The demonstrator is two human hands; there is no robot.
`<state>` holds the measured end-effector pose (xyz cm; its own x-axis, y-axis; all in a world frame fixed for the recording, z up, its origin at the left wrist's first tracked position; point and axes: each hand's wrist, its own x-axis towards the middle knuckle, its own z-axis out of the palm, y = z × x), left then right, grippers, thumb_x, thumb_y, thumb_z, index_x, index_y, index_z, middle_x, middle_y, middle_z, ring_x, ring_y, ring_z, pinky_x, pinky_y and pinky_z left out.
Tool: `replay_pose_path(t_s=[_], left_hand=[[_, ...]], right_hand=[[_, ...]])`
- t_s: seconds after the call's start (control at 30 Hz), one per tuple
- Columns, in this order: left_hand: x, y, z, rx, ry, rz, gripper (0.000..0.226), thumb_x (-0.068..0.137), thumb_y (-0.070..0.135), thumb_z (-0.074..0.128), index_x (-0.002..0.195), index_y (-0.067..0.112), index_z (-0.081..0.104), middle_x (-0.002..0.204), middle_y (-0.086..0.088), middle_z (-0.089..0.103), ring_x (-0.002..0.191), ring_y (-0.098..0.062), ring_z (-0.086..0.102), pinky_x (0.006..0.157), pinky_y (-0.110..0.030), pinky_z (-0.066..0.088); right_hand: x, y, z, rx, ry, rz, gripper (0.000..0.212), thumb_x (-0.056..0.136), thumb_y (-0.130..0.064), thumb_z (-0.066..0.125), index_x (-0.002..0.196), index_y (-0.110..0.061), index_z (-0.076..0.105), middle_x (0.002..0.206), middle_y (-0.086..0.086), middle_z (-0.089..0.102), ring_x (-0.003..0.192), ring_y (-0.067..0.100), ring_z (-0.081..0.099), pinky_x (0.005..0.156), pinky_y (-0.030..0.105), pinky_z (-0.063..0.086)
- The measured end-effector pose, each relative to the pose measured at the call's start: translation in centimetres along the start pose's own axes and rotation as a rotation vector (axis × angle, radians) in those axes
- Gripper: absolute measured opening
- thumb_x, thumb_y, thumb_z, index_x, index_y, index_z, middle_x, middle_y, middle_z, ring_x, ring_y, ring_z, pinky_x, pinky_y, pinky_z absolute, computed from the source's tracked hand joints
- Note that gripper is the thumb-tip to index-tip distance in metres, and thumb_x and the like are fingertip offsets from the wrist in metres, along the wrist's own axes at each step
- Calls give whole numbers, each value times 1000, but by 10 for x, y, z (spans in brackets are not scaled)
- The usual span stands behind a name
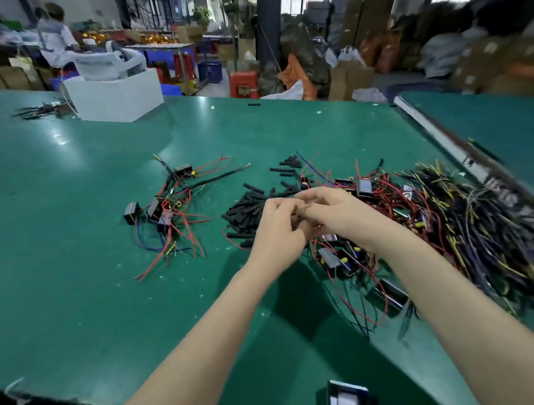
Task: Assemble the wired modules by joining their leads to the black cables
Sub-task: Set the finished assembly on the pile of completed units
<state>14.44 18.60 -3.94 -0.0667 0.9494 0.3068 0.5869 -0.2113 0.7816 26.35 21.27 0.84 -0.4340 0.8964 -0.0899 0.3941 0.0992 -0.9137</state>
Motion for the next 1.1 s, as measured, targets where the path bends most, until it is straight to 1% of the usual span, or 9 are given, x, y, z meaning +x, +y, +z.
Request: replay_pose_path(t_s=[0.07, 0.17, 0.27, 0.47, 0.53, 0.63, 0.8, 0.97, 1.1], left_hand=[[-7, 6, 11, -16, 13, 29, 27, 84, 2, 57, 110, 7, 65, 109, -6, 51, 81, -3, 51, 81, -3, 38], [-14, 10, 23, -47, -6, 52, 26, 86, 3, 56, 107, 15, 66, 108, -2, 51, 81, -4, 56, 87, -17, 44], [-20, 10, 31, -40, -25, 77, 22, 86, 7, 56, 100, 21, 66, 102, 5, 53, 89, -11, 58, 89, -25, 44], [-30, 8, 29, -24, -74, 203, 18, 87, 9, 62, 100, 20, 68, 101, 7, 55, 94, 1, 49, 78, -2, 31], [-36, 14, 21, -57, -189, 269, 12, 84, 13, 69, 94, 21, 68, 95, 6, 58, 87, 2, 51, 78, -4, 33], [-45, 25, 5, -28, -547, 329, 11, 77, 27, 79, 81, 24, 69, 82, 9, 58, 79, -2, 52, 77, -14, 40], [-55, 39, -5, 162, -977, 233, 28, 62, 51, 80, 81, 33, 69, 86, 8, 53, 86, -8, 53, 86, -33, 46], [-62, 41, -1, 288, -1076, 194, 24, 67, 42, 81, 88, 35, 70, 89, -7, 57, 78, -15, 55, 82, -38, 49], [-64, 39, 4, 353, -1026, 208, 11, 75, 25, 71, 86, 26, 75, 86, 0, 66, 74, -11, 57, 77, -35, 51]], right_hand=[[-16, 11, -11, -134, 36, -8, 24, 97, -12, 51, 120, -9, 58, 98, 7, 66, 84, 21, 61, 84, 37, 52], [-34, 31, -25, -234, 169, -42, 24, 95, -21, 56, 119, -23, 58, 107, -4, 64, 103, 22, 62, 95, 46, 49], [-46, 50, -32, -109, 290, -105, 19, 94, -22, 56, 104, -38, 59, 103, -9, 63, 98, 24, 65, 91, 50, 51], [-60, 70, -39, -16, 475, -251, 24, 94, -17, 58, 95, -41, 63, 94, -11, 68, 89, 27, 66, 85, 50, 53], [-63, 78, -36, -34, 476, -264, 24, 94, -14, 58, 96, -37, 63, 89, -8, 67, 83, 26, 65, 82, 47, 53], [-64, 86, -29, -138, 478, -280, 17, 94, -13, 58, 98, -27, 66, 90, -6, 66, 82, 16, 64, 83, 36, 51], [-64, 90, -21, -250, 482, -305, 18, 95, -13, 56, 99, -28, 65, 89, -11, 61, 80, 2, 57, 75, 10, 41], [-66, 96, -19, -401, 469, -367, 19, 95, -8, 55, 108, -13, 68, 98, -4, 62, 86, 4, 53, 78, 4, 36], [-66, 101, -19, -429, 465, -377, 20, 95, -8, 55, 109, -12, 68, 102, -1, 64, 88, 9, 56, 78, 11, 40]])
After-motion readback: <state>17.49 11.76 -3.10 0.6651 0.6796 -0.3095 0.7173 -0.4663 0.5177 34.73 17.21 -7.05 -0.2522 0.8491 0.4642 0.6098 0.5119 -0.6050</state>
